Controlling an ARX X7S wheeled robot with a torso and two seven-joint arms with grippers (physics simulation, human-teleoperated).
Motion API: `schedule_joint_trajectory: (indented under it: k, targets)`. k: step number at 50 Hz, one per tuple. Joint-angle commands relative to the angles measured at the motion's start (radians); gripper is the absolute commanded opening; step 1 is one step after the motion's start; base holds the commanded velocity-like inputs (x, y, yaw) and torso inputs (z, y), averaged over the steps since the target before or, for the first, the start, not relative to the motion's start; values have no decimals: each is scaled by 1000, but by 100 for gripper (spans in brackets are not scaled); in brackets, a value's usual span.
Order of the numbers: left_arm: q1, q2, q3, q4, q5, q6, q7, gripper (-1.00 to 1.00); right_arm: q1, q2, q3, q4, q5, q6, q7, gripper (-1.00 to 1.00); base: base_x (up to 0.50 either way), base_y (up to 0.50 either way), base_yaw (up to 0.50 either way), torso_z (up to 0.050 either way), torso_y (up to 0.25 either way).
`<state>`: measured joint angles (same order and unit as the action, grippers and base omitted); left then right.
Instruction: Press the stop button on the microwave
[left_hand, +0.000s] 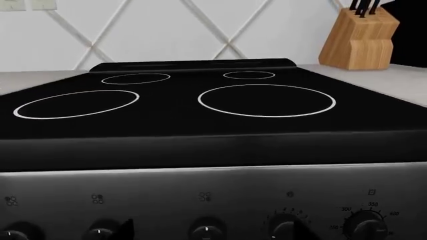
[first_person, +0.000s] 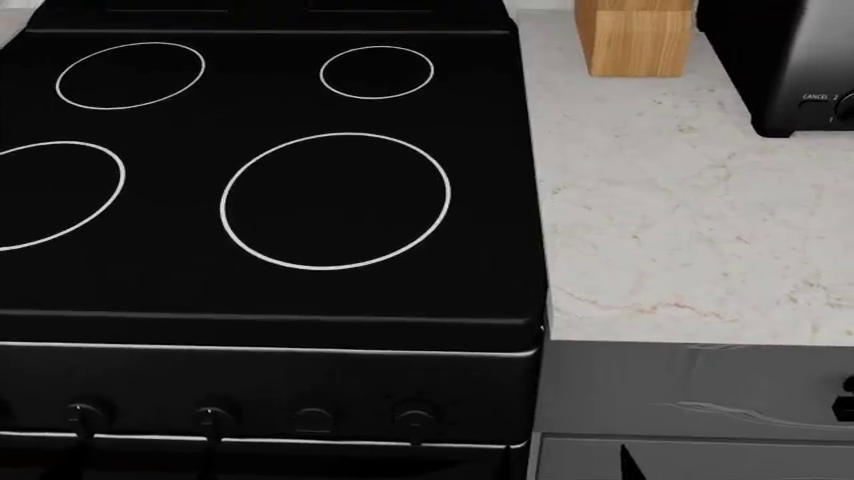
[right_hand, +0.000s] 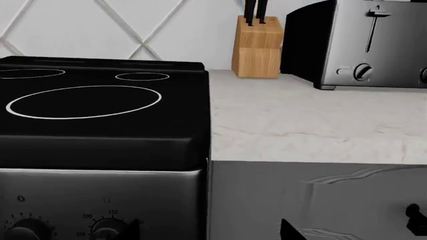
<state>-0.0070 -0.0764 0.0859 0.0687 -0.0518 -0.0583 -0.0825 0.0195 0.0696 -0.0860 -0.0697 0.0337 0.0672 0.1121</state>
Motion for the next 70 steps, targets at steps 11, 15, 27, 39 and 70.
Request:
schedule_joint_trajectory:
  k: [11,15,27,39,70]
  targets:
    - [-4,-27,30,27,-19,-17,-35,100,8,25,-36,12,23,-5,27,100,0,0,0,50,61]
    - [-7,-32,34,24,-25,-13,-38,100,10,30,-41,14,29,-7,32,100,0,0,0,50,61]
    - [0,-67,32,71,-7,-79,-74,100,45,52,-61,-140,20,103,57,100,0,0,0,50,61]
    - [61,-131,-65,-64,-8,-74,-131,100,158,67,-101,-406,-16,306,78,100,0,0,0,50,63]
    - [-188,-159,-229,-1378,34,371,-102,100,620,46,-175,-757,-40,827,78,100,0,0,0,50,66]
